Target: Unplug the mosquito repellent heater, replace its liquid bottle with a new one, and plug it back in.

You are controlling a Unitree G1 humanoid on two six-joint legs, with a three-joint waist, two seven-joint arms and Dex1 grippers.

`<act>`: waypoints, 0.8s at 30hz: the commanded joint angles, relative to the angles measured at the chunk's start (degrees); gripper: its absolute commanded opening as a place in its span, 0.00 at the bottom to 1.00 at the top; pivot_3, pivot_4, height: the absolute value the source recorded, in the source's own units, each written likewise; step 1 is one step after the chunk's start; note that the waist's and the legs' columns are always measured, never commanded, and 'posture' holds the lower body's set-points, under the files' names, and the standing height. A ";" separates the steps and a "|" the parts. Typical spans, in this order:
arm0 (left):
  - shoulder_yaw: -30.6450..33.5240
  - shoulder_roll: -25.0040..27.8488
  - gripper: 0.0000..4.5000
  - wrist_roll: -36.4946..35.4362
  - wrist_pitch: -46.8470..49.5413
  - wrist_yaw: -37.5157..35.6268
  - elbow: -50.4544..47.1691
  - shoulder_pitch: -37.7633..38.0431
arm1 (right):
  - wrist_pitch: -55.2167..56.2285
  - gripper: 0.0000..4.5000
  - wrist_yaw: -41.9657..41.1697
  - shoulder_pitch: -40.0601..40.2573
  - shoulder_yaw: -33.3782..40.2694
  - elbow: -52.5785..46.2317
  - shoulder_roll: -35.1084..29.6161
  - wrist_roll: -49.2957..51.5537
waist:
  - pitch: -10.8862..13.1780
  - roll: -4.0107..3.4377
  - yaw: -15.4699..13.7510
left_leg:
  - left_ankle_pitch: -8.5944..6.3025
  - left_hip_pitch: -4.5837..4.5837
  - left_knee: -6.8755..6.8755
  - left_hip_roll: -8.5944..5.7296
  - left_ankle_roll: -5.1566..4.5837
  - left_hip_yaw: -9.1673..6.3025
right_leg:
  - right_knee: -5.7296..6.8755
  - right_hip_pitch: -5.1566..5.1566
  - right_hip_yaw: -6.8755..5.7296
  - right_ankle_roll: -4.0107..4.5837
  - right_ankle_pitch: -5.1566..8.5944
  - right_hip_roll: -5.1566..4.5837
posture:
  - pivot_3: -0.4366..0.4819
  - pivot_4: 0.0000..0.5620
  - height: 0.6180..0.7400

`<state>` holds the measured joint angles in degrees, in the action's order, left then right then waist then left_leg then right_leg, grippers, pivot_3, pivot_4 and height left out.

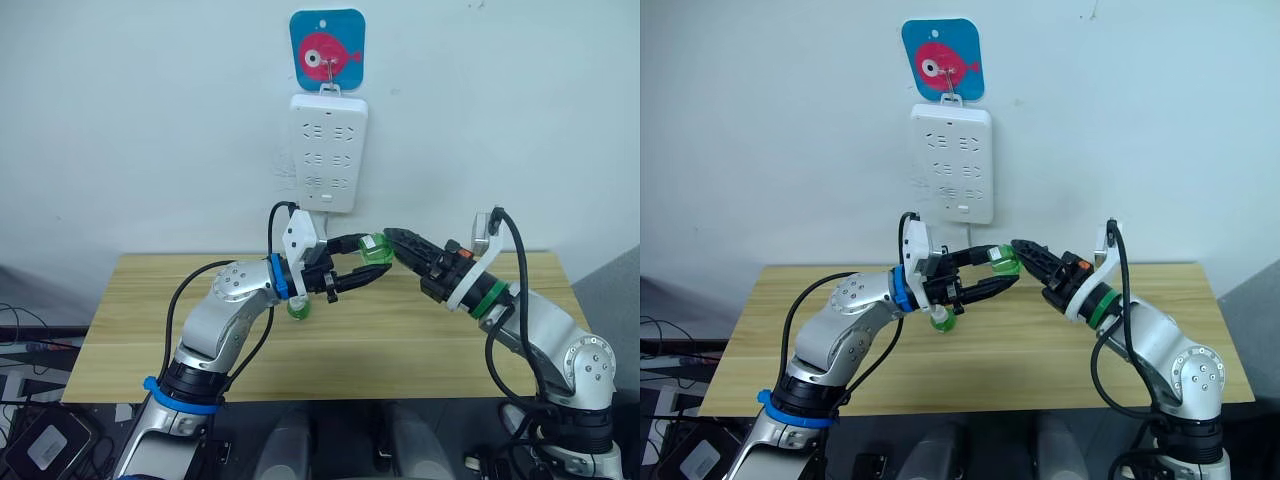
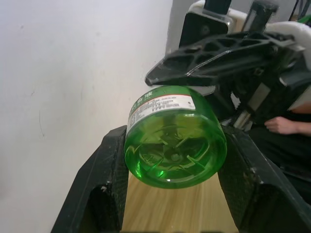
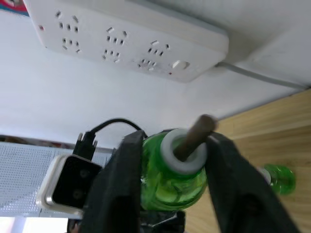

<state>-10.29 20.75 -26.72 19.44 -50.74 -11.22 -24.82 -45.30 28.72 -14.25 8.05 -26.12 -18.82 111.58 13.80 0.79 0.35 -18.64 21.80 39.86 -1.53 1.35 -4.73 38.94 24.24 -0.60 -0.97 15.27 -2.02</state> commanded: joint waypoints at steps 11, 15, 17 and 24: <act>-0.82 1.04 0.91 2.11 -0.73 -2.17 0.56 -1.64 | 1.51 0.19 -1.57 -2.22 0.67 1.02 -3.05 1.42 | 0.00 0.00 -0.03 | -0.01 0.01 0.00 0.00 -0.03 -0.01 | 0.00 0.00 0.00 0.00 0.00 0.00 | 0.54 0.42 1.00; -1.01 3.01 1.00 3.27 -0.45 -4.50 2.41 -3.93 | -2.10 0.19 -11.56 0.30 1.36 3.85 -12.17 -10.61 | 0.00 0.00 -0.35 | -0.06 0.02 0.00 -0.04 -0.11 0.01 | -0.03 -0.02 -0.01 0.00 0.00 0.00 | 0.55 0.42 1.00; -1.82 3.82 1.00 3.84 0.13 -5.51 2.59 -4.96 | -1.57 0.19 -19.57 1.81 -1.08 3.30 -17.28 -23.56 | 0.00 0.00 -0.40 | -0.11 0.02 0.00 -0.06 -0.20 -0.03 | -0.04 -0.03 -0.02 0.00 0.00 0.00 | 0.55 0.42 1.00; -7.36 2.77 1.00 7.92 3.16 -5.04 3.55 -8.66 | 21.50 0.19 -30.67 4.84 -16.20 10.37 -23.71 -76.27 | 0.02 0.03 -0.27 | -0.11 0.01 0.02 -0.07 -0.21 0.02 | -0.05 -0.02 -0.01 -0.04 0.02 0.00 | 0.54 0.43 1.00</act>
<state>-16.12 24.06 -20.49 23.42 -55.72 -7.03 -32.43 -30.16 -0.73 -9.76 -6.04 -17.11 -42.21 45.46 13.82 0.82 0.08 -18.68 21.80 39.88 -1.58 1.29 -4.69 38.89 24.22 -0.61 -1.01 15.30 -2.01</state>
